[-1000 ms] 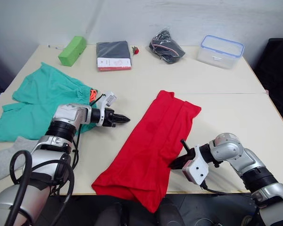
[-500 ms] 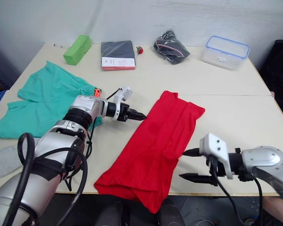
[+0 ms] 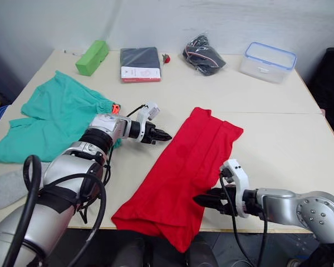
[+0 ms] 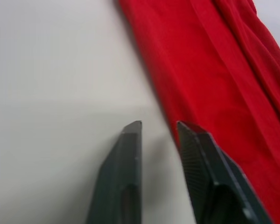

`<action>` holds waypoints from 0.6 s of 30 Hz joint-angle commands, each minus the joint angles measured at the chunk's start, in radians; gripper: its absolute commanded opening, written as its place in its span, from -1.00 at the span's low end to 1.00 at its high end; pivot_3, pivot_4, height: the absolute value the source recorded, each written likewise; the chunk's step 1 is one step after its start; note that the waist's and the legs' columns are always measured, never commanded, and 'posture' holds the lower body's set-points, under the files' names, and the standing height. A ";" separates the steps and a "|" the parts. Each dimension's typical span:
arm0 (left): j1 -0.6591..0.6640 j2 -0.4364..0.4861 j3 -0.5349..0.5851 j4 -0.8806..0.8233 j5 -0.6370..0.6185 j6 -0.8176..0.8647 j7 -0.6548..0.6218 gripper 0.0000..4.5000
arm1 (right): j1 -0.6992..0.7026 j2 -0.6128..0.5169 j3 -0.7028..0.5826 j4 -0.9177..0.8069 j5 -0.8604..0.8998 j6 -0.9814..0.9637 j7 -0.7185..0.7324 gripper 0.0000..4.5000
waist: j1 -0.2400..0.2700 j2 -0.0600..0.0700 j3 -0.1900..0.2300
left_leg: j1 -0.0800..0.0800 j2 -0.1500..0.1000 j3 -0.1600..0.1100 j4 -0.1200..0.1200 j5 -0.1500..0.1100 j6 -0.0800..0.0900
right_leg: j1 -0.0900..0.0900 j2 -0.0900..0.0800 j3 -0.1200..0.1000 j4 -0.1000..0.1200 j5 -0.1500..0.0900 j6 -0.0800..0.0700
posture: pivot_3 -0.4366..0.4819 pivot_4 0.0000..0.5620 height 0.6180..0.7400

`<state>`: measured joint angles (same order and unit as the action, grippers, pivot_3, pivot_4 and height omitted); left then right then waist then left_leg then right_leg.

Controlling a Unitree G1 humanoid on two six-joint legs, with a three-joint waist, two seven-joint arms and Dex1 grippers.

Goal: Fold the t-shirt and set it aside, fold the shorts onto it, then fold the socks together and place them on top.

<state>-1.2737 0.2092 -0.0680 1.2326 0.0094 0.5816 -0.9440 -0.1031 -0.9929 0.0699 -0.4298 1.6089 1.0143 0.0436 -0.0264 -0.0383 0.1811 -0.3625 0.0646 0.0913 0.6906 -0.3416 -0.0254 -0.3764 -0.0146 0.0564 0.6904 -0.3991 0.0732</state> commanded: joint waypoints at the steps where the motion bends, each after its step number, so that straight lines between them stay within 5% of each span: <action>1: 0.022 -0.020 -0.011 0.025 0.015 0.017 -0.004 -0.98 | 0.014 0.037 0.021 0.034 -0.010 0.047 -0.046 0.66 | -0.002 -0.004 -0.003 | 0.000 0.000 0.000 0.000 0.000 0.000 | 0.000 0.000 0.000 0.000 0.000 0.000 | -0.05 -0.47 1.00; 3: 0.023 -0.021 -0.006 0.023 0.014 0.020 -0.003 -0.98 | 0.011 0.063 0.025 0.026 -0.029 0.055 -0.041 0.66 | -0.002 -0.007 -0.005 | 0.000 0.000 0.000 0.000 0.000 0.000 | 0.000 0.000 0.000 0.000 0.000 0.000 | -0.05 -0.47 1.00; 6: 0.026 -0.020 -0.004 0.019 0.012 0.025 -0.007 -1.00 | 0.010 0.081 0.016 0.013 -0.049 0.069 -0.029 0.39 | -0.002 -0.007 -0.006 | 0.000 0.000 0.000 -0.001 0.000 0.000 | 0.000 0.000 0.000 0.000 0.000 0.000 | -0.05 -0.47 1.00; 15: 0.002 -0.013 0.016 0.009 -0.001 0.028 -0.022 -1.00 | 0.132 -0.031 -0.200 -0.074 -0.019 0.072 0.030 0.39 | 0.003 -0.007 -0.006 | -0.004 0.000 0.000 -0.005 0.000 0.000 | -0.003 0.000 -0.001 -0.004 0.000 0.000 | -0.05 -0.47 1.00; 18: -0.009 0.005 0.012 0.001 0.003 0.023 -0.056 -0.60 | 0.178 -0.026 -0.233 -0.091 0.006 0.067 0.012 0.68 | 0.002 -0.007 -0.006 | -0.007 0.000 0.000 -0.005 0.000 0.000 | -0.007 0.000 -0.001 -0.003 0.000 0.000 | -0.05 -0.47 1.00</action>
<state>-1.2684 0.2049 -0.0475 1.2314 0.0032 0.6016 -0.9928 0.0615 -1.0126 -0.1327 -0.4870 1.5902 1.0872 0.0619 -0.0242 -0.0454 0.1754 -0.3693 0.0643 0.0913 0.6859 -0.3410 -0.0256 -0.3832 -0.0146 0.0558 0.6880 -0.3990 0.0732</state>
